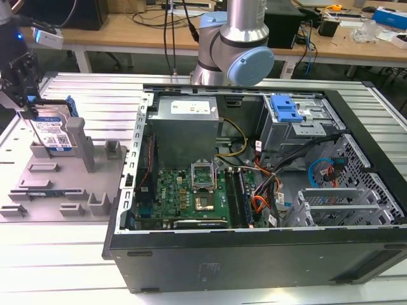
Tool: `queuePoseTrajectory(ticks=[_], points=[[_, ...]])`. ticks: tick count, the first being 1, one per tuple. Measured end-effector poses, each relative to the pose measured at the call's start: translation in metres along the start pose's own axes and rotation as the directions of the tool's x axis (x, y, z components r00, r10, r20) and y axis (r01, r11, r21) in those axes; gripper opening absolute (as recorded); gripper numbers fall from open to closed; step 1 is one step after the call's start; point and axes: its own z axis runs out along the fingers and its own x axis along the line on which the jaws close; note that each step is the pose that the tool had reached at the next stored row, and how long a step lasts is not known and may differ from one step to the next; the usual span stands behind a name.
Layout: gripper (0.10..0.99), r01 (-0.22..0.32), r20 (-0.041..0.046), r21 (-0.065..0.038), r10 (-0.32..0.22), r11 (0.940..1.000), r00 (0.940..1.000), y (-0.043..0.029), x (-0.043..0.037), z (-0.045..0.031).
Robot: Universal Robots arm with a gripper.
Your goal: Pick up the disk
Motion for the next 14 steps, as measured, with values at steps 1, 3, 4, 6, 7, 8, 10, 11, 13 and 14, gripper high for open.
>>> queuePoseTrajectory(ticks=[1, 3, 4, 6, 7, 8, 10, 11, 13, 14], points=[[0.482, 0.0, 0.0001, 0.0, 0.0, 1.0, 1.0, 0.0, 0.0, 0.0002], [0.482, 0.0, 0.0, 0.0, 0.0, 1.0, 1.0, 0.0, 0.0, 0.0005], [0.482, 0.0, 0.0001, 0.0, 0.0, 1.0, 1.0, 0.0, 0.0, 0.0007], [0.396, 0.0, 0.0, 0.0, 0.0, 1.0, 1.0, 0.0, 0.0, 0.0009], [0.396, 0.0, 0.0, 0.0, 0.0, 1.0, 1.0, 0.0, 0.0001, 0.0012], [0.396, 0.0, 0.0001, 0.0, 0.0, 1.0, 1.0, 0.0, 0.0001, 0.0014], [0.396, 0.0, 0.0, 0.0, 0.0, 1.0, 1.0, 0.0, 0.0002, 0.0016], [0.396, 0.0, 0.0001, 0.0, 0.0, 1.0, 1.0, 0.0, 0.0004, 0.0017], [0.396, 0.0, 0.0001, 0.0, 0.0, 1.0, 1.0, 0.0, 0.0014, 0.0017], [0.396, 0.0, 0.0, 0.0, 0.0, 1.0, 1.0, 0.0, 0.0018, 0.0017]])
